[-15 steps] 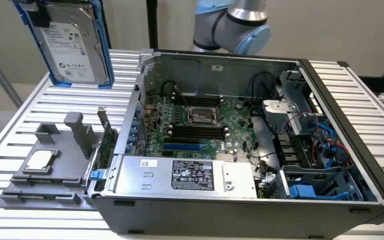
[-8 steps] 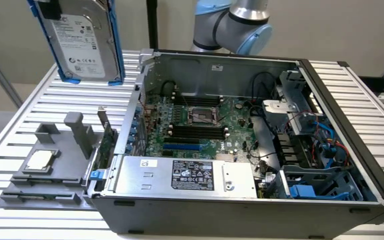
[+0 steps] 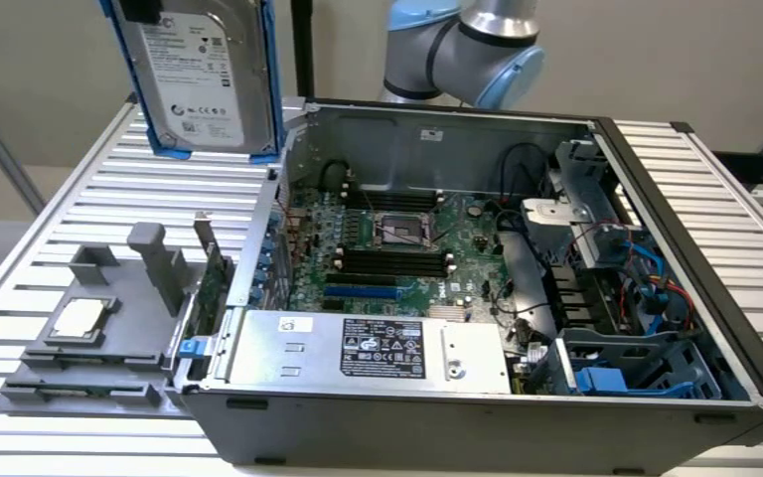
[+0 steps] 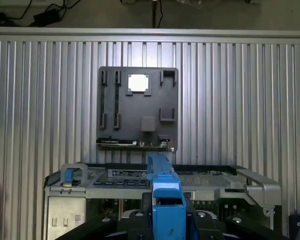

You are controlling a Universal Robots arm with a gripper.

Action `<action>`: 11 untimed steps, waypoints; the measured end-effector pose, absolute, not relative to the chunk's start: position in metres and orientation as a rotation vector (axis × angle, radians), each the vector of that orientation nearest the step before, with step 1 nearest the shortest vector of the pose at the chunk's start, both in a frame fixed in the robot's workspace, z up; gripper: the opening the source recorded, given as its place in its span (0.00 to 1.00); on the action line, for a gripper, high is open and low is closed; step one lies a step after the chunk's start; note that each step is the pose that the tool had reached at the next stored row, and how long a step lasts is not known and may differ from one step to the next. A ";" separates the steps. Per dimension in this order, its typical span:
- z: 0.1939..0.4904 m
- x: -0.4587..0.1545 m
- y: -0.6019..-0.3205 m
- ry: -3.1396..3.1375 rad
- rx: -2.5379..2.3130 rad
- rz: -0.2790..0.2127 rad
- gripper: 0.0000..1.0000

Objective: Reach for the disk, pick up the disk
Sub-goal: 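Pick up the disk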

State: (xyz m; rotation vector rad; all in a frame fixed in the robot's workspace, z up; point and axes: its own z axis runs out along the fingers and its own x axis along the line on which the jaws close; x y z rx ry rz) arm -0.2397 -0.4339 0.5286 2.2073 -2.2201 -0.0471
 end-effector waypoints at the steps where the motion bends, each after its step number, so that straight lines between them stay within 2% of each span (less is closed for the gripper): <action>1: 0.530 -0.235 -0.435 -2.220 2.208 -0.048 0.33; 11: 0.532 -0.192 -0.452 -2.220 2.208 -0.048 0.33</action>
